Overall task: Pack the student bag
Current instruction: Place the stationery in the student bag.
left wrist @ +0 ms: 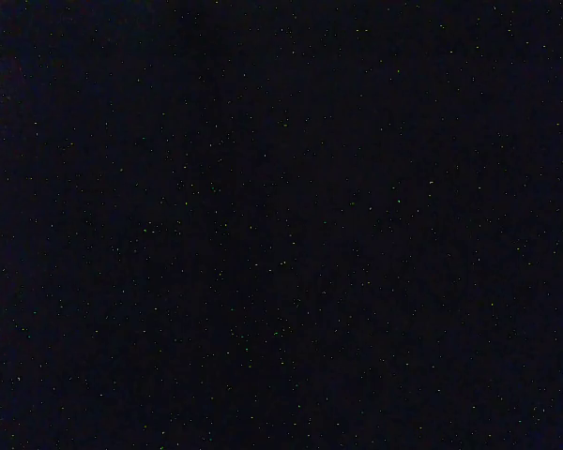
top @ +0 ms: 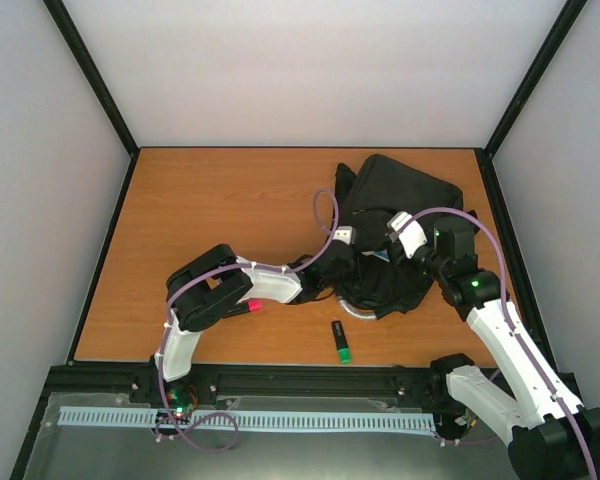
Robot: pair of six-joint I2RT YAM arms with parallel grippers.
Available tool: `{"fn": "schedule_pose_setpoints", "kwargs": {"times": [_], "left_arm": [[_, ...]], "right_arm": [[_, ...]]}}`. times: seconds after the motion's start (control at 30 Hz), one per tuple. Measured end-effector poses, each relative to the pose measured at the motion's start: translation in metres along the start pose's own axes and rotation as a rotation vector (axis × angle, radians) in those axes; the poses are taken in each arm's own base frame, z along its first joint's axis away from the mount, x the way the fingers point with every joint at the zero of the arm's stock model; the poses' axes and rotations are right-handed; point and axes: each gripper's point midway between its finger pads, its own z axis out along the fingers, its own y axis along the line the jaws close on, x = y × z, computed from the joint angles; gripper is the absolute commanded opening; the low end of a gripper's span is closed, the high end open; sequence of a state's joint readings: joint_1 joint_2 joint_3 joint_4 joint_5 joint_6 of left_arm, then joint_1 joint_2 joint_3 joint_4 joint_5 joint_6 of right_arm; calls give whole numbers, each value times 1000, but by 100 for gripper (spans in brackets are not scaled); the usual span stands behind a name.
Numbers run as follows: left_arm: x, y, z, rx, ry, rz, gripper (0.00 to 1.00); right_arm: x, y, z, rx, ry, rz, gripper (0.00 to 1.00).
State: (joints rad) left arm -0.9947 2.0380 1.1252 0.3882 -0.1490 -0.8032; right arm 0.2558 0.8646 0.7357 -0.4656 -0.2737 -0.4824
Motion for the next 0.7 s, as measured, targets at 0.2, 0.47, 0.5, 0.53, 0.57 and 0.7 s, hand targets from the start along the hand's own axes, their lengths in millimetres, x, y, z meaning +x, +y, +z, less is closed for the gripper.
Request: {"fn": "schedule_pose_setpoints", "kwargs": {"times": [0.2,0.47,0.5,0.53,0.57,0.7], "left_arm": [[1,2,-6,38,-30,-41,9],[17,-12,-63,162,69,4,88],[18,-15,-71,182,79,10,98],[21,-17,-80,201,90,12,100],[23,-17,-87,212,100,14,100],[34,-12,-106,218,152,29,100]], "right_arm": [[1,0,1,-1,2,-6,7],[4,1,2,-1,5,-7,7],[4,0,2,-1,5,-7,7],[4,0,2,-1,5,-8,7],[4,0,2,-1,5,-10,7],[4,0,2,-1,5,-14,8]]}}
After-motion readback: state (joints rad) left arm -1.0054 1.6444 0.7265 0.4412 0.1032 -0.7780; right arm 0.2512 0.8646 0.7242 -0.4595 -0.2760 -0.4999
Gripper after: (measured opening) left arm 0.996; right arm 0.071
